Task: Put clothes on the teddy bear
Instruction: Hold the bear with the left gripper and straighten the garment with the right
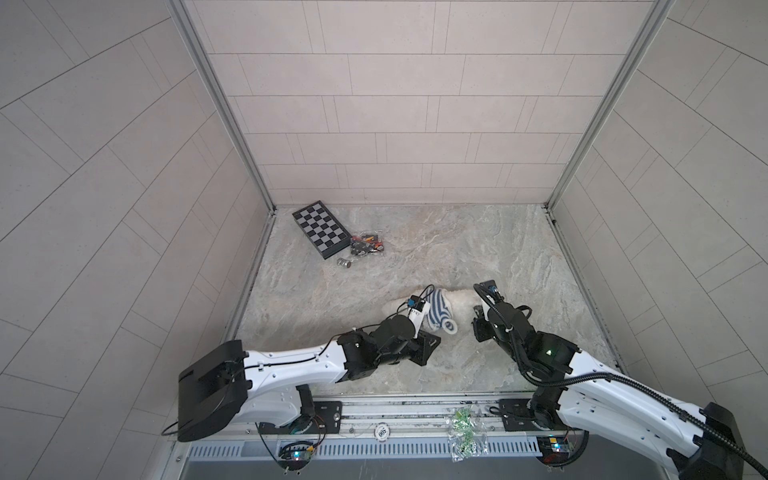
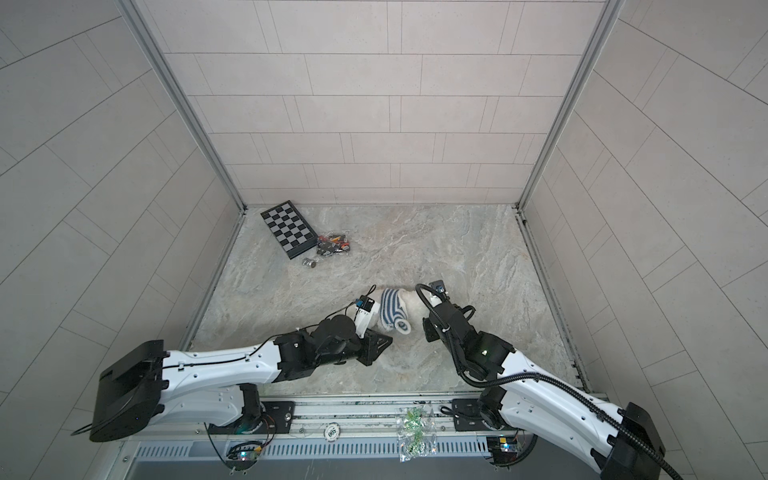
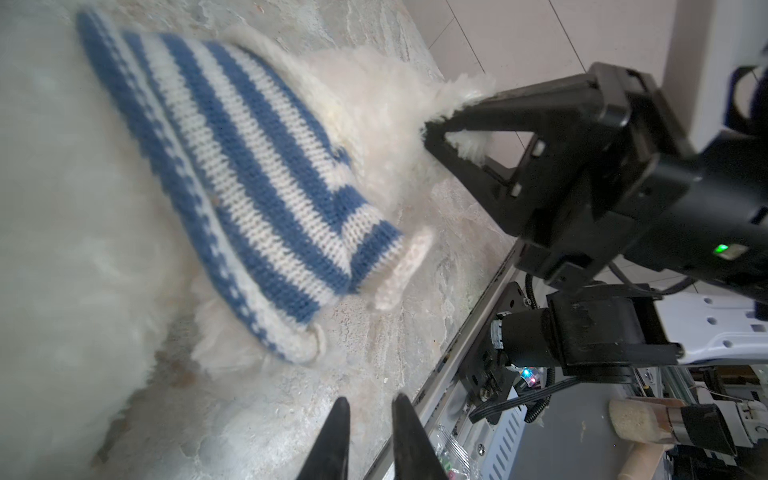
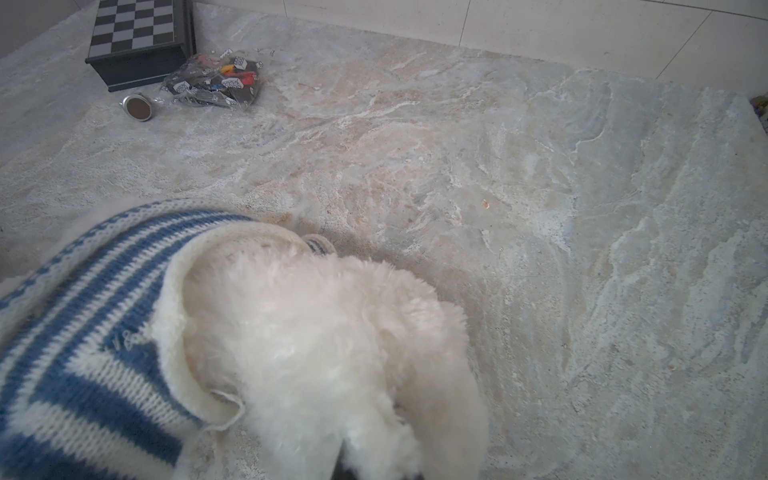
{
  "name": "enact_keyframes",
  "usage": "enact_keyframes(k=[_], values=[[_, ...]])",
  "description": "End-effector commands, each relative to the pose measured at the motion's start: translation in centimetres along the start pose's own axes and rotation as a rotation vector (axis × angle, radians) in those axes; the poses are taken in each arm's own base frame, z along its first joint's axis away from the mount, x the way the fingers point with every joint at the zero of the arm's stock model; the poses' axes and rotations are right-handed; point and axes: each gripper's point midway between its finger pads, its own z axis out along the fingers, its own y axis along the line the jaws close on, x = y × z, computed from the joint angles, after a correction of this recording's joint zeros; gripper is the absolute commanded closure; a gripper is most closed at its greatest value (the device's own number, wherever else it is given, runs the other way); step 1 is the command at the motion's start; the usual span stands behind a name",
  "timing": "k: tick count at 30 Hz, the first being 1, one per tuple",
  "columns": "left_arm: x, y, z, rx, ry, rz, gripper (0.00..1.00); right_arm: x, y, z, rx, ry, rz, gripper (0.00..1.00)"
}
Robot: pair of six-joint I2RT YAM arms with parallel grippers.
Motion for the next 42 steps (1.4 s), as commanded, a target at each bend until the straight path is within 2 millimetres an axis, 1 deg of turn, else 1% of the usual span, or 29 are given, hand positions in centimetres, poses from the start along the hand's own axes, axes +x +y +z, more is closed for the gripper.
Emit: enact_keyframes(k=[1,4,8,13,16,22,25,28,33,38,42], values=[[-1.6,0.1,0.2,0.013,-0.062,-0.029,0.75,-0.8,-0.3,-0.4,0.010,-0.037,0.047,1.00],[-2.2,0.5,0.5,-0.005,-0.067,-0.031,0.74,-0.7,-0.3,-0.3,0.009,-0.036,0.051,1.00],[-2.7,1.8,0.9,-0.029,-0.082,-0.067,0.73,-0.6,-0.4,-0.3,0.008,-0.036,0.050,1.00],[-3.8,1.5,1.3,-0.018,-0.100,-0.056,0.75,-0.5,-0.3,-0.1,0.006,-0.032,0.050,1.00],[-4.0,1.5,1.5,-0.024,-0.099,-0.054,0.79,-0.4,-0.2,-0.1,0.004,-0.030,0.051,1.00],[-3.8,2.5,1.6,-0.053,-0.100,-0.068,0.94,-0.3,-0.3,-0.2,0.007,-0.031,0.050,1.00],[-3.8,3.0,1.3,-0.070,-0.103,-0.063,1.00,-0.2,-0.5,-0.2,0.010,-0.031,0.050,1.00],[-3.5,3.6,0.8,-0.087,-0.100,-0.057,1.00,-0.2,-0.6,-0.4,0.014,-0.030,0.044,1.00],[-2.5,5.6,-0.7,-0.114,-0.086,-0.059,1.00,-0.4,-1.0,-0.9,0.022,-0.034,0.036,1.00],[-0.9,7.9,-2.1,-0.162,-0.055,-0.033,1.00,-0.8,-0.9,-1.5,0.010,-0.022,0.006,1.00],[-0.5,9.4,-3.1,-0.186,-0.058,-0.042,1.00,-1.0,-0.7,-1.7,-0.002,-0.018,-0.002,1.00]])
